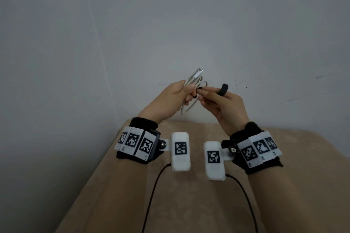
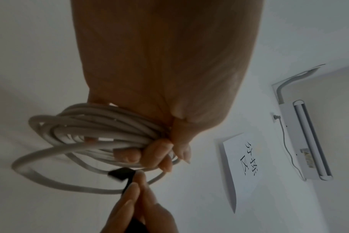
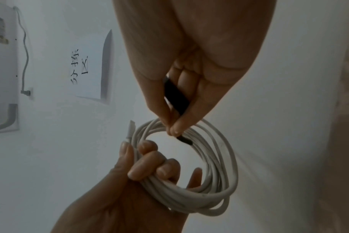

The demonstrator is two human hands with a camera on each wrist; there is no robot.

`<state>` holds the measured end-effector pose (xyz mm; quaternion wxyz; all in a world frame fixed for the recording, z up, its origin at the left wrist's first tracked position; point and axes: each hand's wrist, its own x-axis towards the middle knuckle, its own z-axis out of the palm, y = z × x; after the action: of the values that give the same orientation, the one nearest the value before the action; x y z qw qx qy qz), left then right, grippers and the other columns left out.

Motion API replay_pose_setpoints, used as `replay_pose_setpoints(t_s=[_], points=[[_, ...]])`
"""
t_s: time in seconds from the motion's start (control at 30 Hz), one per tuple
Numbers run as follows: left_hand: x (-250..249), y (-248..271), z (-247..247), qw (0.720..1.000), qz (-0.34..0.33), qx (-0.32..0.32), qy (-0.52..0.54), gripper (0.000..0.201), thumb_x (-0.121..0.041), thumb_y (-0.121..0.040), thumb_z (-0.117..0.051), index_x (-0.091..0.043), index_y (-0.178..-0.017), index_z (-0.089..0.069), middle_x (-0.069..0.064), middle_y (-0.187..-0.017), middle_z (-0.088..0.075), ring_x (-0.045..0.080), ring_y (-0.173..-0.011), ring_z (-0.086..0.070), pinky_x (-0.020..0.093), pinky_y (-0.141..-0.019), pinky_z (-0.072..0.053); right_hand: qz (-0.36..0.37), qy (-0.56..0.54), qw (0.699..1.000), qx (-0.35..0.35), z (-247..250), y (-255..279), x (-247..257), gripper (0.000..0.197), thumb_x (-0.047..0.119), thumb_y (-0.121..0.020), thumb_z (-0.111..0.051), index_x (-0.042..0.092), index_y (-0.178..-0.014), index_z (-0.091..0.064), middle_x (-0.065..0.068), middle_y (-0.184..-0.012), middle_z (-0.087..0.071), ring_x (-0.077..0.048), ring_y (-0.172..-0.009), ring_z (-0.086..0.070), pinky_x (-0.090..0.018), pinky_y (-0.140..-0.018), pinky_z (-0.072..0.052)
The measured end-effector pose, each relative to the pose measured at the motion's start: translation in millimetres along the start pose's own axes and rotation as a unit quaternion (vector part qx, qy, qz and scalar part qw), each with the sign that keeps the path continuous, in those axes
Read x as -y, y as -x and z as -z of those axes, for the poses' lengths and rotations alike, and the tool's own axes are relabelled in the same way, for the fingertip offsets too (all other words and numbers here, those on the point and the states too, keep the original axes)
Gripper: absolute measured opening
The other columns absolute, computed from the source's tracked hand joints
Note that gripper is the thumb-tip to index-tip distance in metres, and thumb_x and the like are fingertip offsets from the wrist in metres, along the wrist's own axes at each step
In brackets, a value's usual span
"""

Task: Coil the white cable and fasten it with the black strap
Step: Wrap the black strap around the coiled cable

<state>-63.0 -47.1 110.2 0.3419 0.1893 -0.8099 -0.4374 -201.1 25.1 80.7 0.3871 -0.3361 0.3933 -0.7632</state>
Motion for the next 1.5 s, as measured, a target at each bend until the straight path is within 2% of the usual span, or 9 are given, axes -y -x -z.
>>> replay_pose_setpoints(t_s=[0.07,0.23,0.4,0.6,0.83,1.0,1.13,1.4,1.5], points=[[-0.4,0.1,-0.2,1.0,-0.003,0.004,-0.001,0.029,-0.02,-0.103,-0.035,-0.014,-0.081,-0.053,-0.006,-0.065,-0.044,-0.005,-0.052,-0.045,0.006,-0.057,-0.036,-0.011,-0.004,1.0,0.004,0.2,-0.2,-0.5,0.014,-0.002,-0.084,-0.063,-0.003,-0.097,-0.069,-0.013,-0.088,-0.074,-0.017,-0.078,-0.07,-0.021,-0.072,-0.055],[1.6,0.4,-0.2,1.0,0.004,-0.003,-0.006,0.029,-0.019,-0.103,-0.034,-0.013,-0.081,-0.052,-0.004,-0.066,-0.044,-0.004,-0.053,-0.045,0.006,-0.057,-0.037,-0.034,-0.033,0.998,-0.033,-1.0,-1.1,-1.8,0.009,0.005,-0.09,-0.059,0.002,-0.096,-0.065,-0.006,-0.068,-0.068,-0.012,-0.061,-0.06,-0.018,-0.058,-0.051],[2.1,0.4,-0.3,1.0,0.012,-0.006,-0.001,0.03,-0.02,-0.103,-0.035,-0.015,-0.079,-0.052,-0.004,-0.065,-0.045,0.007,-0.061,-0.046,0.007,-0.056,-0.037,-0.061,-0.069,0.996,-0.015,-0.7,0.4,0.4,0.016,0.006,-0.09,-0.057,0.002,-0.102,-0.066,-0.005,-0.068,-0.067,-0.011,-0.06,-0.06,-0.018,-0.059,-0.051],[1.4,0.2,-1.3,1.0,0.008,-0.005,0.013,0.029,-0.02,-0.103,-0.034,-0.015,-0.08,-0.052,-0.003,-0.066,-0.044,0.009,-0.063,-0.046,0.007,-0.057,-0.038,-0.07,-0.038,0.997,-0.021,-1.6,-0.6,-1.4,0.021,0.008,-0.091,-0.058,-0.002,-0.109,-0.063,-0.002,-0.053,-0.059,-0.008,-0.047,-0.051,-0.016,-0.048,-0.045],[0.6,1.0,-0.4,1.0,0.004,0.012,0.009,0.029,-0.023,-0.103,-0.035,-0.017,-0.08,-0.053,-0.007,-0.064,-0.045,0.003,-0.059,-0.047,0.015,-0.059,-0.038,-0.041,0.038,0.998,-0.025,-5.3,3.4,-4.1,0.009,0.014,-0.086,-0.067,0.005,-0.084,-0.066,0.001,-0.051,-0.057,-0.007,-0.045,-0.047,-0.015,-0.046,-0.042],[-2.5,2.5,-1.0,0.999,-0.006,0.05,0.004,0.029,-0.023,-0.103,-0.035,-0.017,-0.081,-0.054,-0.008,-0.064,-0.045,0.003,-0.061,-0.048,0.015,-0.06,-0.038,-0.003,0.093,0.992,-0.087,-6.8,3.3,-3.2,0.025,0.015,-0.082,-0.072,0.014,-0.062,-0.058,0.004,-0.042,-0.041,-0.007,-0.038,-0.033,-0.017,-0.04,-0.03],[-5.3,3.1,-4.9,0.995,-0.004,0.098,-0.004,0.029,-0.02,-0.103,-0.034,-0.015,-0.081,-0.052,-0.005,-0.066,-0.042,0.009,-0.067,-0.045,0.011,-0.064,-0.039,0.031,0.119,0.986,-0.113,-10.7,3.1,-5.5,0.033,0.006,-0.082,-0.066,0.016,-0.054,-0.051,0.002,-0.045,-0.043,-0.007,-0.037,-0.033,-0.019,-0.041,-0.03],[-3.8,2.8,-4.3,0.994,-0.001,0.11,0.002,0.028,-0.03,-0.1,-0.038,-0.017,-0.082,-0.056,-0.007,-0.064,-0.044,0.007,-0.066,-0.047,0.017,-0.065,-0.039,0.006,0.02,0.998,-0.052,-10.8,2.6,-7.0,0.019,0.001,-0.088,-0.058,0.009,-0.071,-0.063,0.004,-0.047,-0.048,-0.003,-0.038,-0.035,-0.014,-0.04,-0.034],[-3.5,2.8,-3.1,0.995,0.0,0.102,0.012,0.029,-0.02,-0.103,-0.037,-0.013,-0.085,-0.058,-0.006,-0.063,-0.044,0.003,-0.061,-0.047,0.012,-0.062,-0.04,0.003,0.006,1.0,-0.02,-7.6,1.9,-8.3,0.015,0.003,-0.089,-0.058,0.007,-0.077,-0.065,0.003,-0.05,-0.047,-0.003,-0.039,-0.035,-0.014,-0.041,-0.034]])
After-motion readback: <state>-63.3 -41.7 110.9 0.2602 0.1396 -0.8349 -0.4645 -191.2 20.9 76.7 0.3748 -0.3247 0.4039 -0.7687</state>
